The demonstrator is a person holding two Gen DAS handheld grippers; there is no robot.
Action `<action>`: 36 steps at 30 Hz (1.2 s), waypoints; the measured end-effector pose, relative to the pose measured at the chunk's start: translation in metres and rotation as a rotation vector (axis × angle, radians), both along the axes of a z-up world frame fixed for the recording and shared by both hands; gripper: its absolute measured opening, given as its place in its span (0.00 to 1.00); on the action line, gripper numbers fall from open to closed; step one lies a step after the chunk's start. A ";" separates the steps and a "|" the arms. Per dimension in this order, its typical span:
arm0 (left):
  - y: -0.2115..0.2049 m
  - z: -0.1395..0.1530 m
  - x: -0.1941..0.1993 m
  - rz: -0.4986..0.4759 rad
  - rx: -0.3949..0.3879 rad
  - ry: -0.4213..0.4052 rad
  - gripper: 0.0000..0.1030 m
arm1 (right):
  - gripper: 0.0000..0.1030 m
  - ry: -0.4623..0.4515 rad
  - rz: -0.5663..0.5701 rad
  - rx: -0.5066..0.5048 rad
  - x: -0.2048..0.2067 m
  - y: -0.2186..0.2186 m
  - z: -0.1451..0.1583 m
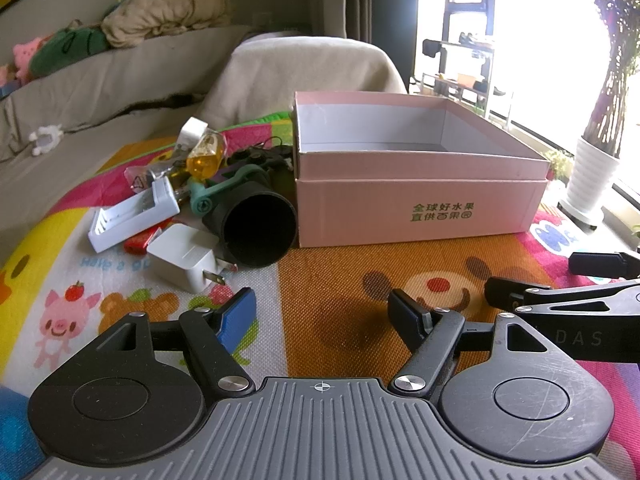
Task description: Organize rigid objects
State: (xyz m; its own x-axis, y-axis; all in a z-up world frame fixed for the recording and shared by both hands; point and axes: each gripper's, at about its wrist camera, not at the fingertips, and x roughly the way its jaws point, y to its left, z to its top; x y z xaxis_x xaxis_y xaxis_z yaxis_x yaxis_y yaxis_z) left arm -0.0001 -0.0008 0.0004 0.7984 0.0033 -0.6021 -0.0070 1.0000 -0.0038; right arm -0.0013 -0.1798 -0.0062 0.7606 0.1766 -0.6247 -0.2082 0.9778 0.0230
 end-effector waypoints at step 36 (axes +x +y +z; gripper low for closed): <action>0.020 0.011 -0.019 -0.066 -0.133 -0.034 0.73 | 0.93 0.002 0.000 -0.002 0.002 0.000 0.000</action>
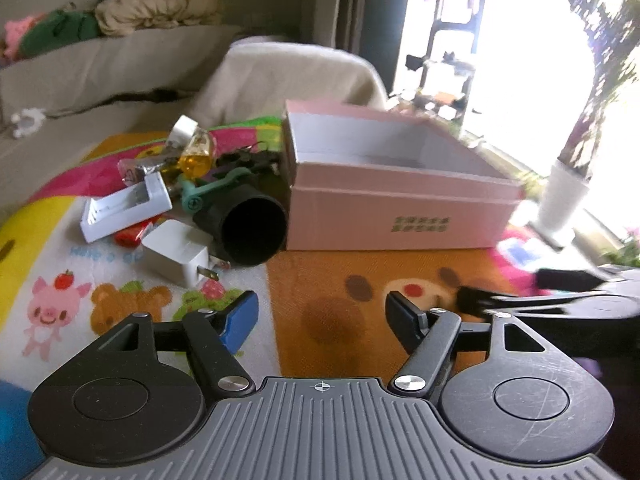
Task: Organize rigid objects
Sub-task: 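Grasp the white battery charger with the left gripper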
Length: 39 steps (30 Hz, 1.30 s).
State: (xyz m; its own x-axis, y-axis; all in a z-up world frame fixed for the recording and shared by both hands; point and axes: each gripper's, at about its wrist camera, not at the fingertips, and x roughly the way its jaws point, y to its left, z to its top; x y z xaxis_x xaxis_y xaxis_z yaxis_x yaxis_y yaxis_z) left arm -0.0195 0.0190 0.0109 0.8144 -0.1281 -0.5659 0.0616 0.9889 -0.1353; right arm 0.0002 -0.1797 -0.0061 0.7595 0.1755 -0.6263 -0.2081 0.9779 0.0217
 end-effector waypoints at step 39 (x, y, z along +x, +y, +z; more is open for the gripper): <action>0.139 0.006 0.085 -0.069 0.075 0.081 0.52 | 1.00 0.096 0.104 -0.022 0.012 0.001 0.007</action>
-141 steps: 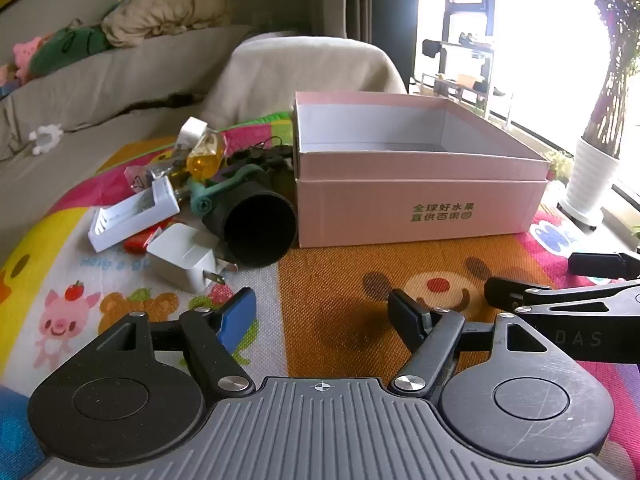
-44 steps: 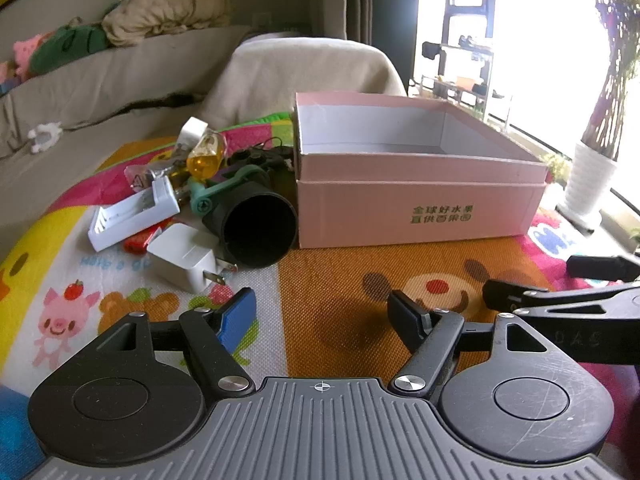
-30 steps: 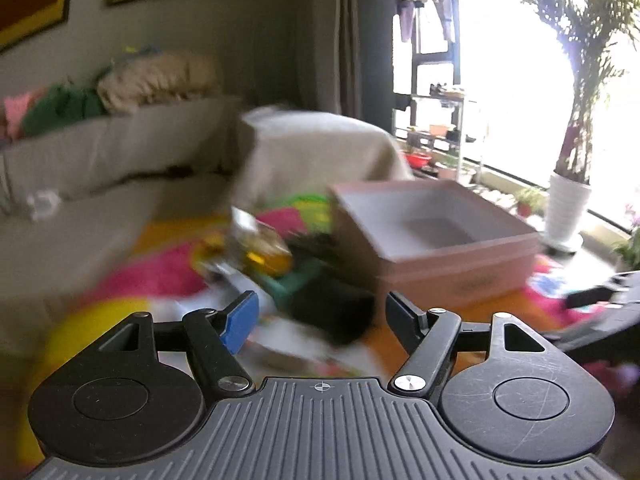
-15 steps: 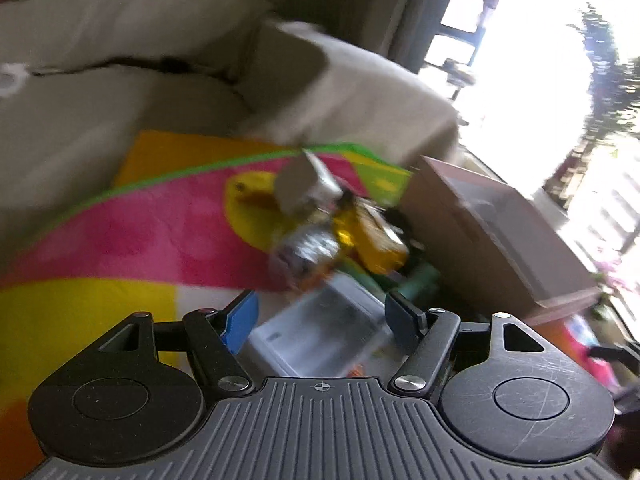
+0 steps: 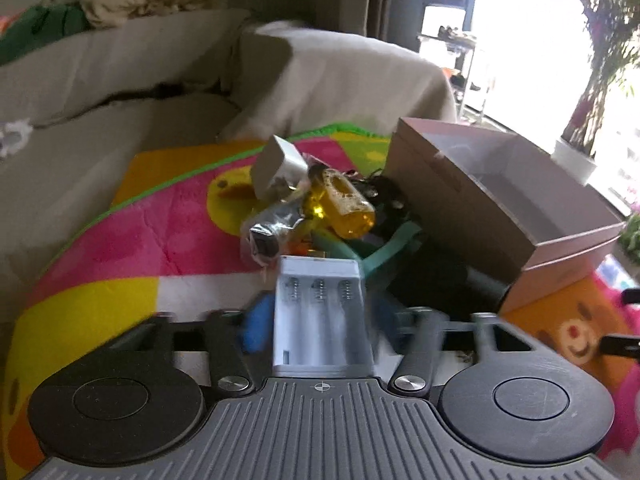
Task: Organize rigid objects
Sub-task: 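Grasp the white battery charger with the left gripper, then grasp the white power adapter with the right gripper while the left gripper lifts the charger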
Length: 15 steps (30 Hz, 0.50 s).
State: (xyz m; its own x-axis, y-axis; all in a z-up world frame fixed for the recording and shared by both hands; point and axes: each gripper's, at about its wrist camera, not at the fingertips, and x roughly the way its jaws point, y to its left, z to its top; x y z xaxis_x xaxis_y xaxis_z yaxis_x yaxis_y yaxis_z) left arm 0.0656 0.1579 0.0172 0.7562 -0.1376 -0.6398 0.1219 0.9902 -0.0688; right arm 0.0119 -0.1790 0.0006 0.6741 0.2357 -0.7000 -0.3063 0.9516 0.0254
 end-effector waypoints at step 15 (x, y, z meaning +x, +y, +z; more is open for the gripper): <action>0.040 0.019 -0.123 0.189 -0.185 -0.138 0.52 | 0.79 -0.214 0.275 -0.002 -0.021 0.080 0.051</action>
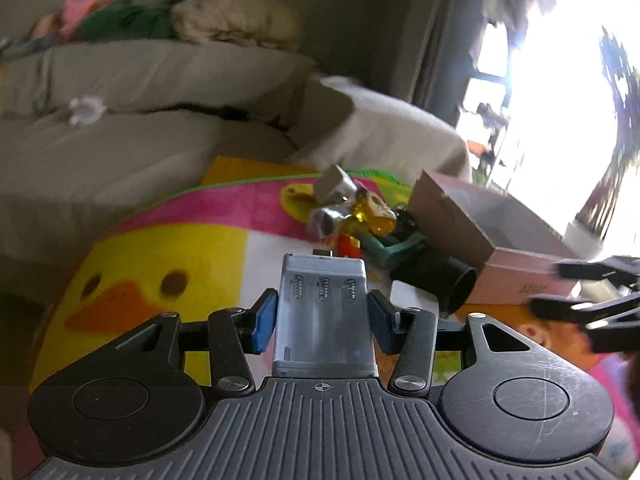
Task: Organize rigid objects
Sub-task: 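Grasp the white power adapter with the right gripper while the left gripper lifts the charger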
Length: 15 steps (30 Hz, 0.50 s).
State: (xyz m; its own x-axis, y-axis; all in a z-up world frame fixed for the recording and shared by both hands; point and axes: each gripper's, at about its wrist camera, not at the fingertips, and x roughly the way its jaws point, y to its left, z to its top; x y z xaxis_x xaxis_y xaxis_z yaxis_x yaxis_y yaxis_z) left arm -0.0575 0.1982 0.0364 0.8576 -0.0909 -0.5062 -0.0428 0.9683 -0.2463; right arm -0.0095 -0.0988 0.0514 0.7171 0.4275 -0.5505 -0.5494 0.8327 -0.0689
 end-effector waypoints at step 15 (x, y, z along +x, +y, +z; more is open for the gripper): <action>0.015 0.000 -0.041 0.001 -0.090 -0.029 0.52 | 0.49 0.023 0.338 -0.190 0.040 0.148 -0.036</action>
